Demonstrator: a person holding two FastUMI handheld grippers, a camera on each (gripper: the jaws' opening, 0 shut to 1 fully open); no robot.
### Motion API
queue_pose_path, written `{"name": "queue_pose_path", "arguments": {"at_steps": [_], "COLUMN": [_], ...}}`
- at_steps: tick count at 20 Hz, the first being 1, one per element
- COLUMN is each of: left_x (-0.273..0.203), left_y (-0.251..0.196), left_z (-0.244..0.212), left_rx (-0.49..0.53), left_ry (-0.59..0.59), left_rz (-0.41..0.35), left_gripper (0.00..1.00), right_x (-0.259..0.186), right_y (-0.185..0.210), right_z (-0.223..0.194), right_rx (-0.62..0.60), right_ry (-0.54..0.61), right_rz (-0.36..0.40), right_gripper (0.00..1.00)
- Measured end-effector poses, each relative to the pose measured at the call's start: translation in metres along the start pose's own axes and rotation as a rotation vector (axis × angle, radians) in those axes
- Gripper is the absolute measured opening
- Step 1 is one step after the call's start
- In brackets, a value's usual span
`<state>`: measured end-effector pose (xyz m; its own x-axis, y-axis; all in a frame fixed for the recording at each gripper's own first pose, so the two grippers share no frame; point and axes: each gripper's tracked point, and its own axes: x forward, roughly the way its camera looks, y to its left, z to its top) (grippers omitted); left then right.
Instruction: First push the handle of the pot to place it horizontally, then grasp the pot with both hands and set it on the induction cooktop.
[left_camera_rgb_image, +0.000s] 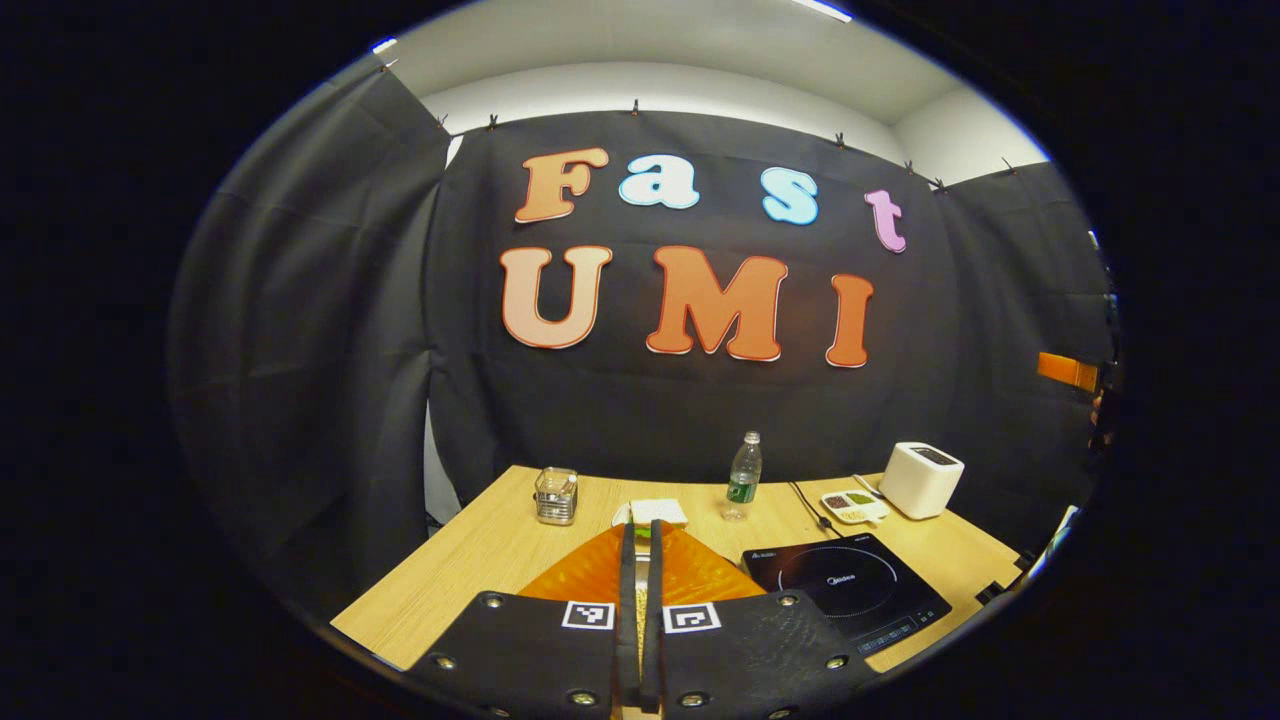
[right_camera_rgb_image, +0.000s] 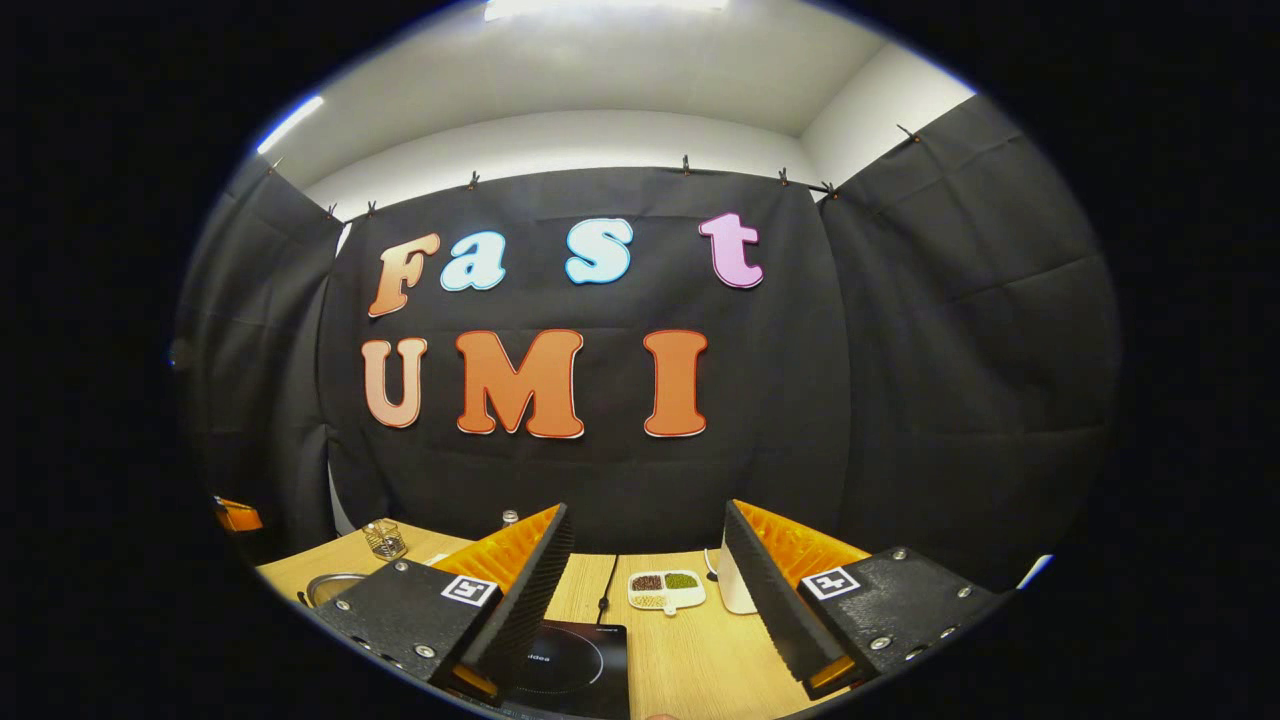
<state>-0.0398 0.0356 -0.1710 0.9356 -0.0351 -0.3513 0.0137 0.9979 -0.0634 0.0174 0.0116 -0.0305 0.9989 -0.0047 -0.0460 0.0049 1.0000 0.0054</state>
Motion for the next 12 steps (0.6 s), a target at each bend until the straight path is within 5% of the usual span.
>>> {"name": "queue_pose_path", "arguments": {"at_steps": [12], "left_x": [-0.041], "left_y": [0.034], "left_z": [-0.111], "left_rx": [-0.029], "left_ry": [0.194], "left_rz": [0.074], "left_gripper": [0.03], "right_x": [0.001], "right_y": [0.015], "right_z": [-0.002], "right_rx": [0.002], "right_ry": [0.0], "right_rz": [0.021], "right_gripper": [0.95]}}
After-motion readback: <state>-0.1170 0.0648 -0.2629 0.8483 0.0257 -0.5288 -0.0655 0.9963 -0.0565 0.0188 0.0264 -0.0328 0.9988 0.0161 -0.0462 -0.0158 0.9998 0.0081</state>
